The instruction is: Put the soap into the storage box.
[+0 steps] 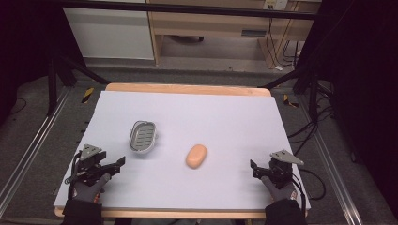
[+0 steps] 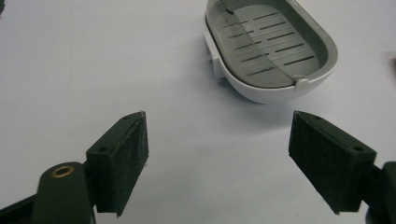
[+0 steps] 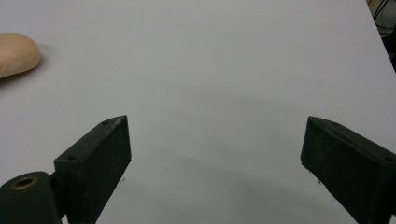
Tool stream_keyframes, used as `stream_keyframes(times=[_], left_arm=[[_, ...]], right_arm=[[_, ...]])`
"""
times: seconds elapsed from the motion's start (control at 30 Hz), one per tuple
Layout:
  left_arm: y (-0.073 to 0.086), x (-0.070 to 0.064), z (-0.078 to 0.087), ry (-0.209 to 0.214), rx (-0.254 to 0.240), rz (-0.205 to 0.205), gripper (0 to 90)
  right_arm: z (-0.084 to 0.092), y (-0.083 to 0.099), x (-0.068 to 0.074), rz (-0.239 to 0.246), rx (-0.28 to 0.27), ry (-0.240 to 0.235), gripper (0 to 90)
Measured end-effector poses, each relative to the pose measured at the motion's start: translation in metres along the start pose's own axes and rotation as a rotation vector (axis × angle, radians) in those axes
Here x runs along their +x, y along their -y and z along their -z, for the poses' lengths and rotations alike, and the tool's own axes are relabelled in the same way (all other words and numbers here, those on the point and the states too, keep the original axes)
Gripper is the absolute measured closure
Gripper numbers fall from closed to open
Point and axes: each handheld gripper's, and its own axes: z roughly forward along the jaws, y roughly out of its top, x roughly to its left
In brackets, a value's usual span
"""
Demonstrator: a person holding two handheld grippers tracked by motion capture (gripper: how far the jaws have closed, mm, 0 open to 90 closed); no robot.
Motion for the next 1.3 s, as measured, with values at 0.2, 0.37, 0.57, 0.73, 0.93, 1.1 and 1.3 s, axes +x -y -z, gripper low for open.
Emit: stream_keyframes(times=[0.2,0.37,0.57,0.73,0.93,1.1,1.3], left_arm=[[-0.001,-0.008,0.002,0.009,-0.008,-0.009,22.9],[-0.001,-0.013,0.002,0.018,-0.009,-0.018,24.4],[-0.004,-0.023,0.0,0.042,-0.023,-0.019,24.7],[-0.006,-0.03,-0.001,0.048,-0.04,-0.032,24.0],[-0.007,-0.035,-0.002,0.064,-0.043,-0.051,23.3],[-0.01,-0.039,0.0,0.082,-0.05,-0.058,22.4],[-0.014,-0.045,0.002,0.09,-0.066,-0.059,21.9]], right_arm=[[0.0,0.002,-0.003,-0.02,0.008,-0.001,7.4],[0.002,0.001,-0.002,-0.019,-0.002,0.0,7.3],[0.0,0.002,-0.003,-0.02,0.007,-0.006,7.0],[-0.001,0.001,-0.003,-0.027,0.002,-0.005,6.6],[0.0,-0.001,-0.004,-0.022,-0.007,0.01,6.1],[0.0,-0.002,-0.002,-0.026,-0.007,0.009,6.1],[-0.001,-0.002,0.0,-0.023,-0.003,0.008,6.1]])
